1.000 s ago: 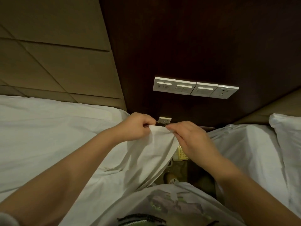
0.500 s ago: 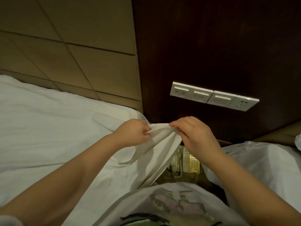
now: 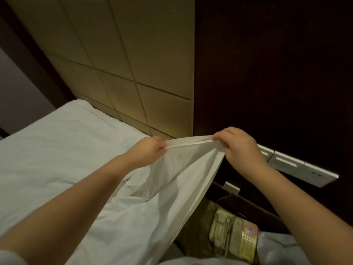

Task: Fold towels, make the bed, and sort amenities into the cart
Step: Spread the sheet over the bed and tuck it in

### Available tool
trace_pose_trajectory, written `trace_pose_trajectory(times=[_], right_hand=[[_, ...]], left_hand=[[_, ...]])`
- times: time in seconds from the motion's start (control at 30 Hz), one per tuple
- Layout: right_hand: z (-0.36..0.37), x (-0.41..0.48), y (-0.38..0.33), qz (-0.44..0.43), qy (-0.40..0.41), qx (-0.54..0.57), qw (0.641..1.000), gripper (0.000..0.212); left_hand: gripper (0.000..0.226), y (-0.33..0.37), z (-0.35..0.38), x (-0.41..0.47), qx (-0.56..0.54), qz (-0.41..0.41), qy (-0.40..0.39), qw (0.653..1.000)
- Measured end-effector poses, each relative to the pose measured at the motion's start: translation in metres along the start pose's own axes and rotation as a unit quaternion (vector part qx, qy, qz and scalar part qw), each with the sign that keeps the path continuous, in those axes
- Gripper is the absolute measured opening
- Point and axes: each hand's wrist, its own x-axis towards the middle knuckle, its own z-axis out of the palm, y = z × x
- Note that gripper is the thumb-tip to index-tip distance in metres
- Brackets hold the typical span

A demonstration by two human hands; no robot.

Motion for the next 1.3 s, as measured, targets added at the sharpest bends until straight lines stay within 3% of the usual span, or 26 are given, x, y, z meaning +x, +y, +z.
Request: trace_pose_trajectory(times=[0.17, 0.33, 0.47, 0.6, 0.7, 0.8, 0.97, 1.03, 1.1, 1.2, 1.3], right_hand=[[-0.012, 0.058, -0.012, -0.016, 0.013, -0.002, 1.0, 0.03], [-0.018, 0.101, -0.04, -0.023, -0.01, 0.006, 1.0, 0.031], [-0.006, 0.113, -0.057, 0.007, -0.032, 0.049, 0.998, 0.028], [0.015, 0.125, -0.068, 0.081, 0.002, 0.114, 0.99, 0.03], [0.028, 0.138, -0.084, 0.147, 0.028, 0.18, 0.972, 0.033], [0.035, 0.152, -0.104, 0.161, 0.045, 0.2, 0.965, 0.036], [0.052, 0.167, -0.127, 0.172, 0.082, 0.215, 0.958, 0.035], [0.06, 0.172, -0.13, 0.186, 0.083, 0.24, 0.949, 0.035], [0.066, 0.176, -0.133, 0.222, 0.075, 0.304, 0.923, 0.034], [0.068, 0.18, -0.137, 0.278, 0.036, 0.417, 0.864, 0.035], [0.074, 0.186, -0.14, 0.344, 0.061, 0.429, 0.833, 0.029]], left_hand=[[0.022, -0.006, -0.054, -0.014, -0.134, -0.103, 0.138, 0.976], [0.022, -0.015, -0.086, -0.03, -0.207, -0.139, 0.19, 0.949], [0.026, -0.034, -0.083, -0.038, -0.199, -0.144, 0.166, 0.955], [0.028, -0.058, -0.079, -0.031, -0.149, -0.132, 0.124, 0.972], [0.018, -0.08, -0.079, -0.027, -0.161, -0.114, 0.024, 0.98], [0.028, -0.104, -0.08, -0.031, -0.202, -0.136, -0.059, 0.968], [0.025, -0.15, -0.093, -0.026, -0.2, -0.153, -0.027, 0.967], [0.034, -0.164, -0.101, -0.022, -0.192, -0.156, -0.001, 0.969], [0.042, -0.179, -0.106, -0.021, -0.215, -0.156, 0.035, 0.963], [0.032, -0.199, -0.108, -0.021, -0.294, -0.147, 0.041, 0.943], [0.029, -0.202, -0.101, -0.02, -0.381, -0.124, 0.024, 0.916]])
